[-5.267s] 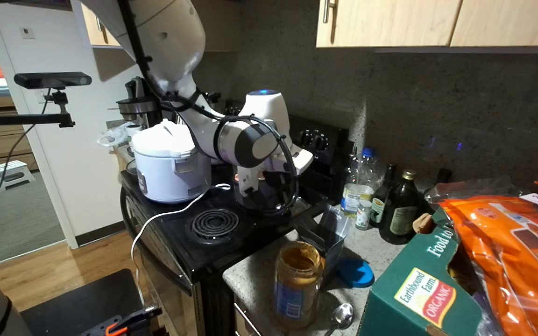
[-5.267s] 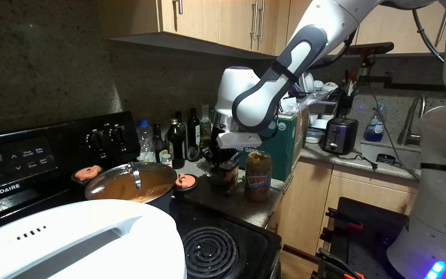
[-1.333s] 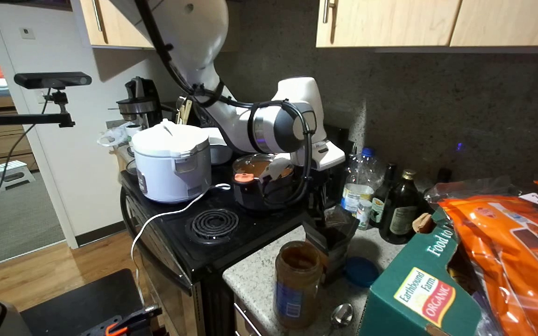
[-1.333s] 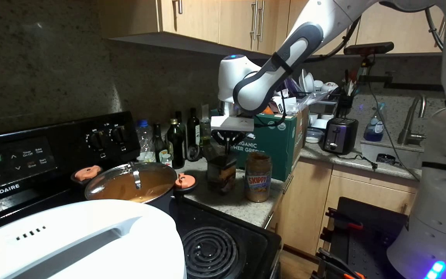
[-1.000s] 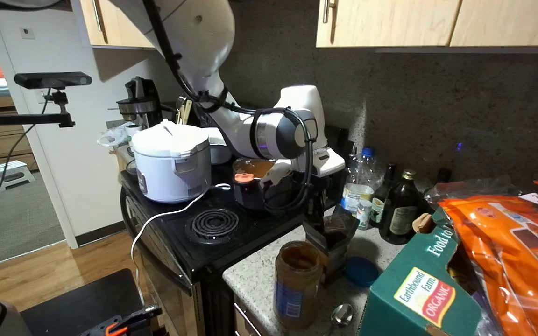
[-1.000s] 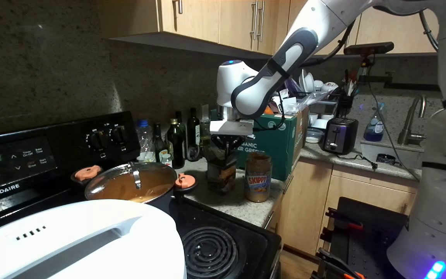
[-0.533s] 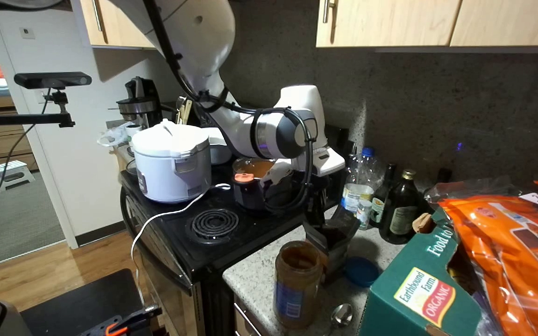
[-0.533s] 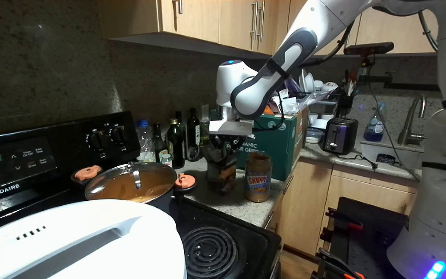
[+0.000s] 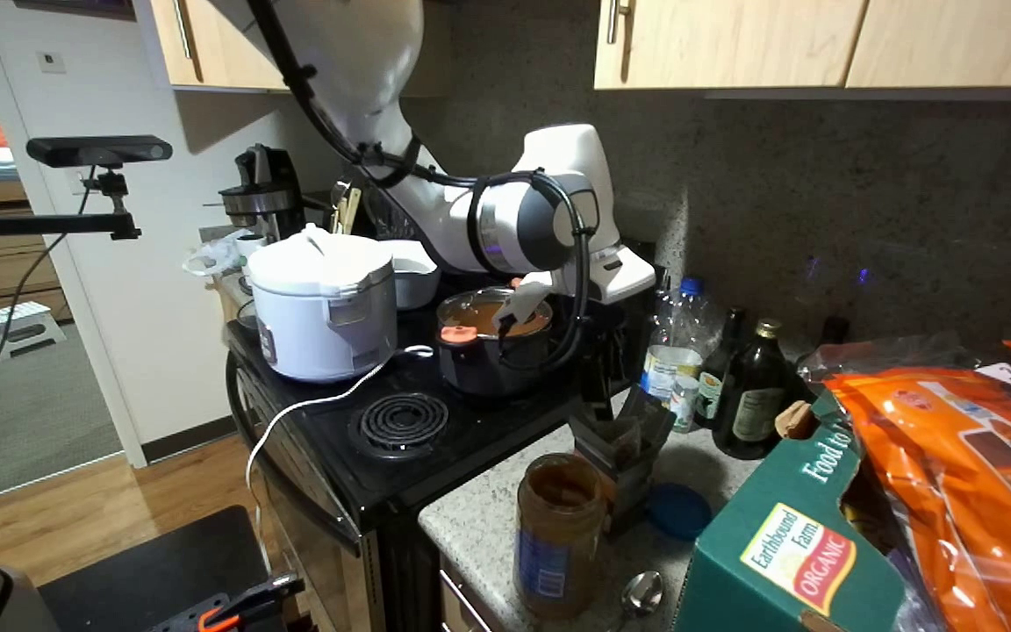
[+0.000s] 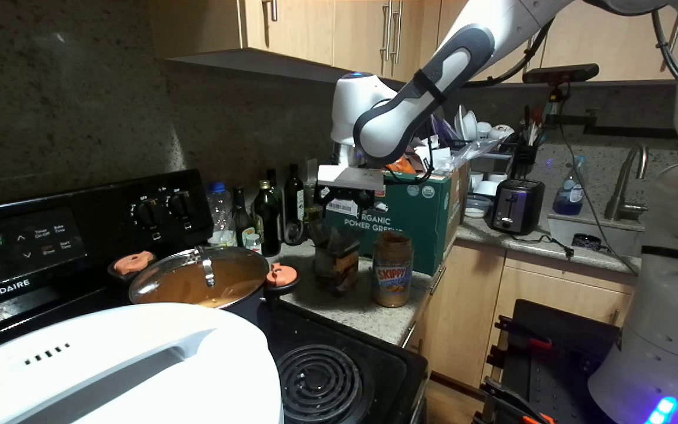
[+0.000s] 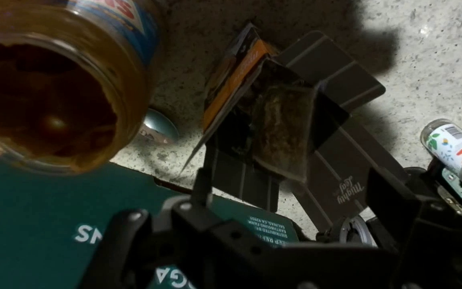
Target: Put the object on the table into the box.
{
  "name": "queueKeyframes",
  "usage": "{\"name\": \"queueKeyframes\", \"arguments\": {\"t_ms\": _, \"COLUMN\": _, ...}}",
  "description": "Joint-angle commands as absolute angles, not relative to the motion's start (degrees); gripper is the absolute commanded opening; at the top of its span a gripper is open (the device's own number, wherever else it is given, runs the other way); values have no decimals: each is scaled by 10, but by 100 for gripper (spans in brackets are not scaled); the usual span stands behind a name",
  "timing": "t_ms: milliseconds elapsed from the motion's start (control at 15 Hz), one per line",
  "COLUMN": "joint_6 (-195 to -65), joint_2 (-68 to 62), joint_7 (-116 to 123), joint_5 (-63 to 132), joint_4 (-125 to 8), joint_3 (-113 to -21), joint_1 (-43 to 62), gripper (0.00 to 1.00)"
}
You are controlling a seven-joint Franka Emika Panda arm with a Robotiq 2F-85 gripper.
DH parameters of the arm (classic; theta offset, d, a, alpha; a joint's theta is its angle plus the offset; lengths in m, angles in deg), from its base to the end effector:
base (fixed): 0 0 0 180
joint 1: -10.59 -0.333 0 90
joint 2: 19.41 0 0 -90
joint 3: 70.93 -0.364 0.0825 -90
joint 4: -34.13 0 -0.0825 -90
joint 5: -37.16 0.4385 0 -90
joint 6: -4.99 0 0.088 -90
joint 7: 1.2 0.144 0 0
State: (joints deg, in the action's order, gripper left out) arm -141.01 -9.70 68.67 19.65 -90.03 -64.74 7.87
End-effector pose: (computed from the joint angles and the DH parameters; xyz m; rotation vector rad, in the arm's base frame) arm 0.6313 -0.0400 0.3121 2.6411 -1.5130 0.4478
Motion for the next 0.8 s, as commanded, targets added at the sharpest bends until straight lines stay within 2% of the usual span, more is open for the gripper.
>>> {"name": "queueKeyframes", "arguments": {"t_ms": 0, "joint_6": -1412, "joint_2": -124, "joint_7": 692, "joint_5": 195, "joint_4": -914, "joint_3": -644, "joint_1": 82, "gripper": 100}}
{"name": "queueKeyframes", "arguments": {"t_ms": 333, "joint_6": -1401, "joint_2": -166, "joint_7": 694, "joint_5": 192, "joint_4": -932, "joint_3": -649, "joint_1": 81, "gripper": 100}}
{"name": "queueKeyframes", "arguments": {"t_ms": 733, "joint_6": -1308, "joint_2": -209, "joint_7": 592, "joint_5": 294, "joint_4": -957, "joint_3": -690, "joint_1": 83, "gripper": 100}}
